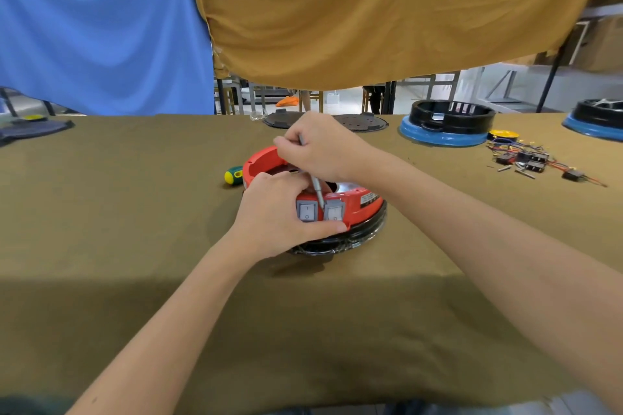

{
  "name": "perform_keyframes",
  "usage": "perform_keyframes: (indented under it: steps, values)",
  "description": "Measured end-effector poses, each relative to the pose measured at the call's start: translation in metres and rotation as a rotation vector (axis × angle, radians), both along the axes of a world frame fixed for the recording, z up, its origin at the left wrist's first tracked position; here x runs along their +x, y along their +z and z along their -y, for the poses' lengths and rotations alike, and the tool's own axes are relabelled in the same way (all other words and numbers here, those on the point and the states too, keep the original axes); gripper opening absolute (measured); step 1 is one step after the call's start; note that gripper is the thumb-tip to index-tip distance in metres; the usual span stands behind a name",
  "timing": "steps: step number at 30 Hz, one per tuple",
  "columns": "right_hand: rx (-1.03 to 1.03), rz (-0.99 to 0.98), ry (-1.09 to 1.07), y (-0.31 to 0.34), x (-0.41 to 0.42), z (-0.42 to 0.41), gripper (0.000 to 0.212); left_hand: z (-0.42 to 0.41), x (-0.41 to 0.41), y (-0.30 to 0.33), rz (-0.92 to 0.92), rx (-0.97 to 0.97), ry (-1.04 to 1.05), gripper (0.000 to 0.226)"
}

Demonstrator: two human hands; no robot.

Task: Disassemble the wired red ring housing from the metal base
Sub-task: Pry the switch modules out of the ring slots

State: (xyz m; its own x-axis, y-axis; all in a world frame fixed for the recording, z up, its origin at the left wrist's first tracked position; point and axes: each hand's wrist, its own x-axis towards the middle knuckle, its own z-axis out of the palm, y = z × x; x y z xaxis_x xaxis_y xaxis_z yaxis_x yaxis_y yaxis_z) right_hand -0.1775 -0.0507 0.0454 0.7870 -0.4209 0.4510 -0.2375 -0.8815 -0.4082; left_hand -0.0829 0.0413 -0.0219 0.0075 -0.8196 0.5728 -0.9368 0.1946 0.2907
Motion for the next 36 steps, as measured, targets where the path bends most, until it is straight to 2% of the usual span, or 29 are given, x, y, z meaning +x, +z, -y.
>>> perform_keyframes:
  steps: [5,8,14,16,24,28,30,33,36]
  values:
    - [0.033,-0.027,0.014,-0.003,0.008,0.002,0.053,0.002,0.001,-0.001,0.002,-0.001,0.004,0.054]
    - [0.064,0.033,0.0,-0.011,0.001,0.005,0.051,0.001,0.001,0.0,0.013,-0.003,-0.006,0.053]
    - [0.06,0.495,-0.028,-0.014,-0.036,0.009,0.055,0.0,0.003,-0.001,0.013,-0.011,-0.03,0.054]
    - [0.047,0.57,-0.058,-0.012,-0.046,0.013,0.056,0.0,0.003,-0.002,0.013,-0.014,-0.035,0.051]
    - [-0.033,0.556,-0.08,-0.023,-0.044,0.007,0.058,0.0,0.001,-0.002,0.003,-0.01,-0.038,0.053]
    - [-0.015,0.642,-0.158,-0.028,-0.034,0.0,0.058,0.001,0.001,-0.003,0.021,-0.004,-0.03,0.055]
    - [0.054,0.668,-0.21,-0.03,-0.032,0.002,0.058,0.0,0.001,-0.002,0.018,-0.007,-0.036,0.054]
    - [0.27,0.684,-0.283,-0.035,-0.034,0.011,0.055,0.0,0.0,-0.003,0.013,-0.014,-0.042,0.053]
    - [0.318,0.593,-0.273,-0.033,-0.034,0.016,0.054,0.0,0.001,-0.003,0.014,-0.014,-0.049,0.056]
